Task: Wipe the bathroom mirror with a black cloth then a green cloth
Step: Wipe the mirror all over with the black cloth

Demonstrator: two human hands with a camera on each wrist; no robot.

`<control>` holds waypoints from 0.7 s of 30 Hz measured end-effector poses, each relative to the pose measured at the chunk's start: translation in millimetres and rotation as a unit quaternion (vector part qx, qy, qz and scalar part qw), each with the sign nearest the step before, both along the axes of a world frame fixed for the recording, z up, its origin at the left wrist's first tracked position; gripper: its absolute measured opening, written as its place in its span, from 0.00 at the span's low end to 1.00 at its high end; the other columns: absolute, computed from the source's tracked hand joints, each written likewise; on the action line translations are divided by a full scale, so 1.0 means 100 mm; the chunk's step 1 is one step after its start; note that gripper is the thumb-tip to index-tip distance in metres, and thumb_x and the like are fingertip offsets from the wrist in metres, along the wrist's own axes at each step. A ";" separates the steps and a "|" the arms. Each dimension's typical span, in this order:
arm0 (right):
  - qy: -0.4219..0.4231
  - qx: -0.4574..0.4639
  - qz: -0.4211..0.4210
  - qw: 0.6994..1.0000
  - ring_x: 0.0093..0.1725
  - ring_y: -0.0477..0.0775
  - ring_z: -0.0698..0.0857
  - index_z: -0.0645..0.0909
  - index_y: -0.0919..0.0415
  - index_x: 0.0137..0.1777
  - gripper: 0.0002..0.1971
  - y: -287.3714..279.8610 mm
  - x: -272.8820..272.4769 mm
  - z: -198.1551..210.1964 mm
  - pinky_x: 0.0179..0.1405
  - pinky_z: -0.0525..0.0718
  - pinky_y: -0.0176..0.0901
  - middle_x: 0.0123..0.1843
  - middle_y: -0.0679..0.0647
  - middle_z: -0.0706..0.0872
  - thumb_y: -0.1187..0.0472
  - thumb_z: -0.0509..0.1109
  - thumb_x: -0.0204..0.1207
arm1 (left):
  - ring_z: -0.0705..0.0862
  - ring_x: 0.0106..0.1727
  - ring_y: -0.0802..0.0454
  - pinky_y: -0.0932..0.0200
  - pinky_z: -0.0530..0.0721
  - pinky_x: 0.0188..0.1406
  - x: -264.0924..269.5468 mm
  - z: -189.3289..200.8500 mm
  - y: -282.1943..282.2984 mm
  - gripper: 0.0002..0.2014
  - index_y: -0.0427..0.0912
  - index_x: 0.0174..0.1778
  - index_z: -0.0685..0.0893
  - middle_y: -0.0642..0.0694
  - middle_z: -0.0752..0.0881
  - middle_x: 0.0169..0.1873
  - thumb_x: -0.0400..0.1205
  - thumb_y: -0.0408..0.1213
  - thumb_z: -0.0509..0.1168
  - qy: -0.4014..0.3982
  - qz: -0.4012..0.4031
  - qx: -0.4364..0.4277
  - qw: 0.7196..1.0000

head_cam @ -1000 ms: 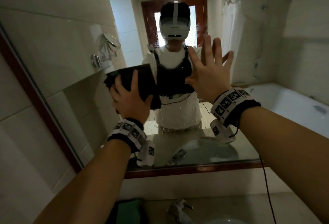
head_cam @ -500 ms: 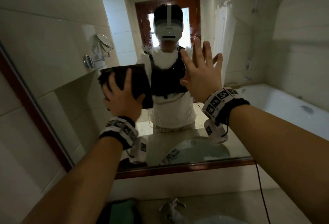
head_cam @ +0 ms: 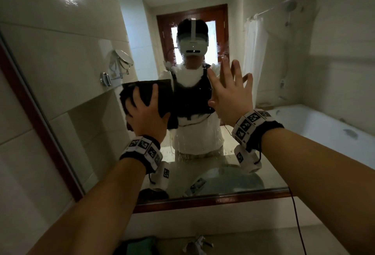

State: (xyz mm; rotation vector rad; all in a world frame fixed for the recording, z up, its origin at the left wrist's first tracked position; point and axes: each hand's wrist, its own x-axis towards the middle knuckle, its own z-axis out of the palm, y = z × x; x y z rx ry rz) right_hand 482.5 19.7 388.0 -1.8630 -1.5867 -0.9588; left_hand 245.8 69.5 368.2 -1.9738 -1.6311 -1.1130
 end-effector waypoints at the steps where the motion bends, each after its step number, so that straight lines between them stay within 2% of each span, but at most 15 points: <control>1: 0.000 -0.003 -0.003 1.000 0.87 0.70 0.42 0.46 0.46 0.88 0.49 0.00 0.00 0.01 0.78 0.54 0.82 0.89 0.61 0.40 0.39 0.73 0.75 | 0.57 0.81 0.26 0.23 0.68 0.71 0.13 0.01 -0.04 0.45 0.63 0.86 0.51 0.36 0.52 0.84 0.77 0.58 0.71 0.023 -0.010 0.004 1.000; 4: -0.005 -0.005 -0.009 1.000 0.87 0.69 0.42 0.45 0.45 0.88 0.50 -0.02 0.01 0.01 0.78 0.55 0.81 0.89 0.60 0.39 0.40 0.74 0.74 | 0.53 0.82 0.26 0.24 0.65 0.74 0.47 0.05 -0.12 0.44 0.64 0.86 0.50 0.37 0.49 0.85 0.78 0.58 0.69 0.095 -0.048 0.015 0.994; 6: -0.009 -0.008 -0.009 1.000 0.87 0.69 0.41 0.44 0.44 0.88 0.50 -0.03 0.02 0.02 0.79 0.55 0.80 0.89 0.60 0.38 0.40 0.73 0.75 | 0.53 0.81 0.26 0.24 0.65 0.73 0.52 0.08 -0.10 0.44 0.65 0.86 0.51 0.38 0.50 0.84 0.77 0.58 0.70 0.108 -0.068 0.028 0.991; 10: -0.015 -0.009 -0.010 1.000 0.87 0.69 0.42 0.43 0.44 0.88 0.50 -0.04 0.05 0.03 0.79 0.54 0.80 0.89 0.60 0.37 0.39 0.72 0.75 | 0.56 0.81 0.27 0.25 0.66 0.72 0.34 0.18 -0.02 0.46 0.64 0.85 0.55 0.39 0.54 0.84 0.74 0.59 0.73 0.105 -0.067 0.046 0.991; 13: -0.019 -0.014 -0.012 1.000 0.87 0.69 0.43 0.43 0.44 0.88 0.50 -0.05 0.04 0.05 0.79 0.55 0.79 0.89 0.60 0.38 0.39 0.72 0.75 | 0.56 0.81 0.25 0.23 0.66 0.73 0.13 0.41 0.03 0.48 0.63 0.86 0.53 0.38 0.53 0.85 0.74 0.60 0.73 0.048 -0.029 0.032 0.998; 17: -0.025 -0.006 -0.014 1.000 0.85 0.69 0.51 0.53 0.45 0.86 0.44 -0.10 0.01 0.12 0.75 0.64 0.78 0.88 0.60 0.47 0.43 0.73 0.75 | 0.53 0.82 0.25 0.22 0.64 0.74 -0.21 0.71 0.14 0.47 0.64 0.86 0.49 0.39 0.48 0.85 0.77 0.61 0.70 -0.021 -0.018 0.003 1.000; 21: -0.017 0.020 0.028 0.999 0.81 0.64 0.63 0.63 0.46 0.83 0.33 -0.23 0.11 0.24 0.67 0.77 0.70 0.85 0.56 0.61 0.48 0.69 0.79 | 0.54 0.81 0.25 0.21 0.63 0.73 -0.20 0.80 0.15 0.47 0.65 0.86 0.49 0.38 0.49 0.85 0.77 0.59 0.71 -0.042 -0.008 0.009 0.999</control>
